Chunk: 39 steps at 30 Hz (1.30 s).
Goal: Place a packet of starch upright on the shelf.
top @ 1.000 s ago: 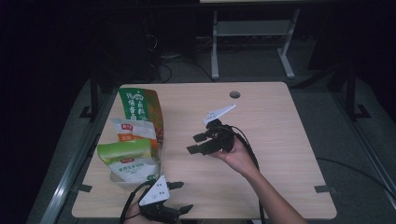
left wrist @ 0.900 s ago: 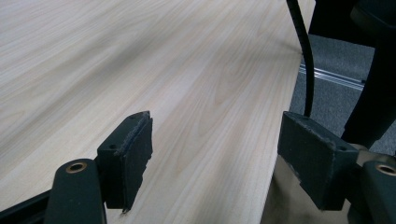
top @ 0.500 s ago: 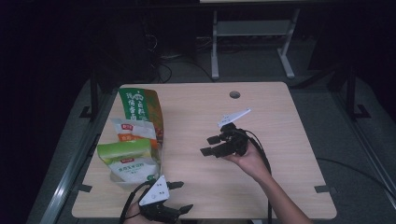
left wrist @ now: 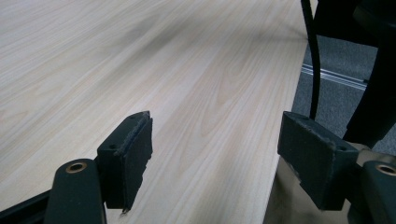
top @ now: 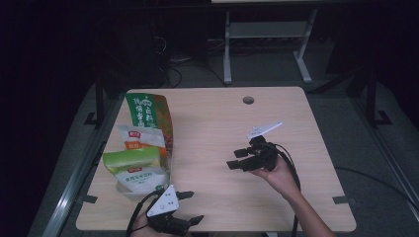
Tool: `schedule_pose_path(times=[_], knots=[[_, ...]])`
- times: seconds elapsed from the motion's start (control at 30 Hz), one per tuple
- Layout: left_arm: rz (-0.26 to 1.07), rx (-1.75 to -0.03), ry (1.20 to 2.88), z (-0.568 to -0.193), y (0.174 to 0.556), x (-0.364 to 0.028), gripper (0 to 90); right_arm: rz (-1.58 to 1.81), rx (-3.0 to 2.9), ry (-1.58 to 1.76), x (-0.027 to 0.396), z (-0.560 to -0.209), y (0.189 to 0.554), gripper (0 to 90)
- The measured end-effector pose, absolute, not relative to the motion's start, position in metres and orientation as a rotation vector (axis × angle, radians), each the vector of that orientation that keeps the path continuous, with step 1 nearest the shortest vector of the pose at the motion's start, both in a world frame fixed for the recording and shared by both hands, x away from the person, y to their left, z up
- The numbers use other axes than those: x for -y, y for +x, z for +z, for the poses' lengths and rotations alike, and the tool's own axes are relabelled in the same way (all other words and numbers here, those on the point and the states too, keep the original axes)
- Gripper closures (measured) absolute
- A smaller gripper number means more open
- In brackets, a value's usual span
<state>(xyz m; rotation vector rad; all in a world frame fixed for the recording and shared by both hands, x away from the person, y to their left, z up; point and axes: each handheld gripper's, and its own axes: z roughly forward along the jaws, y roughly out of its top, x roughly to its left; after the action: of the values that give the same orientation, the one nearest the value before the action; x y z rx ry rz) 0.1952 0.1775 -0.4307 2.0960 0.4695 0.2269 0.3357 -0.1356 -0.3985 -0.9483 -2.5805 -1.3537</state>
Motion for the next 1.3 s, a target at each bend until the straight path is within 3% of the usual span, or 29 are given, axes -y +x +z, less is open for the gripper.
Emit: schedule_pose_path(times=[1.3], knots=[[0.226,-0.485,2.09,-0.433,0.196,-0.18,25.9,-1.357,2.48,-1.175,0.216,-0.44,0.288,36.5]])
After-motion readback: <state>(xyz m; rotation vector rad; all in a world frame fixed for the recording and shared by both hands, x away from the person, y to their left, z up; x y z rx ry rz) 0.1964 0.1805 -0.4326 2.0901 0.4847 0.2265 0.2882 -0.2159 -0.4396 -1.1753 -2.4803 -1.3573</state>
